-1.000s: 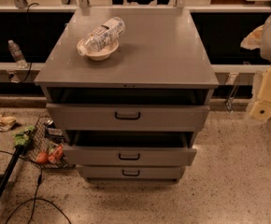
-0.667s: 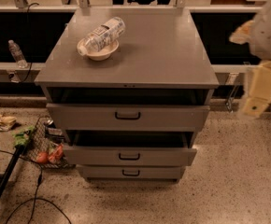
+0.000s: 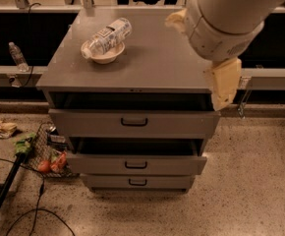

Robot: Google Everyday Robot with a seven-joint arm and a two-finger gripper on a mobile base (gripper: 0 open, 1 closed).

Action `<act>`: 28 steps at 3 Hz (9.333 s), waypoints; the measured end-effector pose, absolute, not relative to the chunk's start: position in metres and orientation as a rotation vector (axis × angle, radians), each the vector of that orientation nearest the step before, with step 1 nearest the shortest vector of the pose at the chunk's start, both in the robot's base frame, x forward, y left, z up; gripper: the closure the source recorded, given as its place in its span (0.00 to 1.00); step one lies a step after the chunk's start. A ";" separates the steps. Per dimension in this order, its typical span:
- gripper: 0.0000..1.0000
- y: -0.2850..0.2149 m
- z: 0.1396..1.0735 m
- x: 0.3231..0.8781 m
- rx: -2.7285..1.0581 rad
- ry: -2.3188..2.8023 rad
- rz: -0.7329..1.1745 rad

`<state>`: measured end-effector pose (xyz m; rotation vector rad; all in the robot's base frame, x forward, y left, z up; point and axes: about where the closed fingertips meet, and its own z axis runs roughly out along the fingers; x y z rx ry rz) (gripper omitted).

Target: Pick blue plastic bottle from paper bowl and place on counter

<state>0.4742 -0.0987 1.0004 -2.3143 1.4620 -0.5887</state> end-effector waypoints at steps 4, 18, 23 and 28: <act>0.00 -0.028 1.069 0.589 -2.331 0.748 -0.878; 1.00 0.000 0.957 0.882 -2.199 0.864 -0.795; 0.56 -0.111 0.894 0.841 -2.521 1.094 -0.646; 0.00 -0.157 0.982 0.839 -2.216 0.965 -0.733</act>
Offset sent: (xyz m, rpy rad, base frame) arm 0.0542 0.0297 0.0273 0.0360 -0.1844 0.3215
